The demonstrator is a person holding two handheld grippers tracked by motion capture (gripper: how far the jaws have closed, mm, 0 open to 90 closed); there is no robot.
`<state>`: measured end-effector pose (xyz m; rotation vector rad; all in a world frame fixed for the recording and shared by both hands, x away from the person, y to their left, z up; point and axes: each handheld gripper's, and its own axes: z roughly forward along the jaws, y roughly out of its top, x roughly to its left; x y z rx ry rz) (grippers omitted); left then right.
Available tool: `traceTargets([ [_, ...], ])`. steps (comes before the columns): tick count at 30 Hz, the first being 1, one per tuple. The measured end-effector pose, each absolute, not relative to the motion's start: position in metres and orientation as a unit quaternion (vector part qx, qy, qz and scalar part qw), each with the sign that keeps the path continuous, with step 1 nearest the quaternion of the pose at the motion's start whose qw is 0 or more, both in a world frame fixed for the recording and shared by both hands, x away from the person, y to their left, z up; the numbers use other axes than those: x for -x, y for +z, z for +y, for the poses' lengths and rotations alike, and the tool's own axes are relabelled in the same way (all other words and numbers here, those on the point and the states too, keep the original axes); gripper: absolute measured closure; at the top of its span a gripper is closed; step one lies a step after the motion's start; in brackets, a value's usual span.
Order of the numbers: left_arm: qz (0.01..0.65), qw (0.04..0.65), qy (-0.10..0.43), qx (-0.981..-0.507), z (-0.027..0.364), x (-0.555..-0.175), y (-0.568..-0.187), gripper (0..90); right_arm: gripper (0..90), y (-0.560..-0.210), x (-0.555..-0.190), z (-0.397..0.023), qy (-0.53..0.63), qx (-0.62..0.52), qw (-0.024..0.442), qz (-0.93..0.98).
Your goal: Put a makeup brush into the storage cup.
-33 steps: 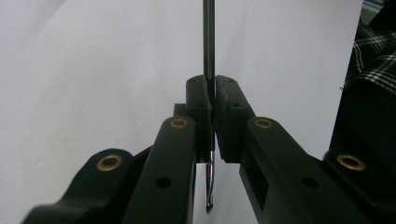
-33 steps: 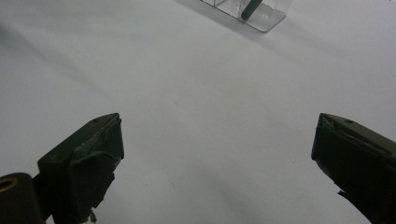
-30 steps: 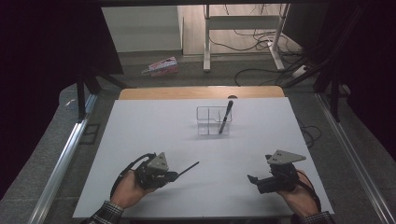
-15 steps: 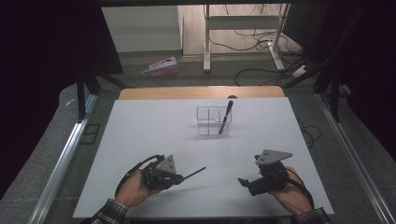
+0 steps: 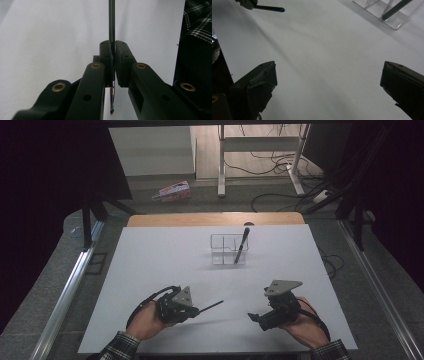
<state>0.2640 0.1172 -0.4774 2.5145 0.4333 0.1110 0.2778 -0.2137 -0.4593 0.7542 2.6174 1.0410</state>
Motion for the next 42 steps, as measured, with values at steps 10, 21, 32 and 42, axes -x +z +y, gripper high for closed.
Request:
traceTargets([
  [10,0.144,0.285,0.049,-0.946,0.109,-0.265,-0.475,85.8,0.2,-0.459,-0.28,-0.199,0.338,-0.251,0.091,0.903],
  [21,0.122,0.274,0.052,-0.953,0.096,-0.267,-0.471,85.8,5.8,-0.454,-0.28,-0.185,0.329,-0.229,0.089,0.912],
  [32,0.105,0.271,0.052,-0.955,0.087,-0.269,-0.466,85.8,17.0,-0.451,-0.281,-0.164,0.321,-0.193,0.087,0.923],
  [42,0.086,0.267,0.055,-0.958,0.077,-0.27,-0.462,85.8,27.2,-0.452,-0.283,-0.146,0.306,-0.159,0.093,0.934],
])
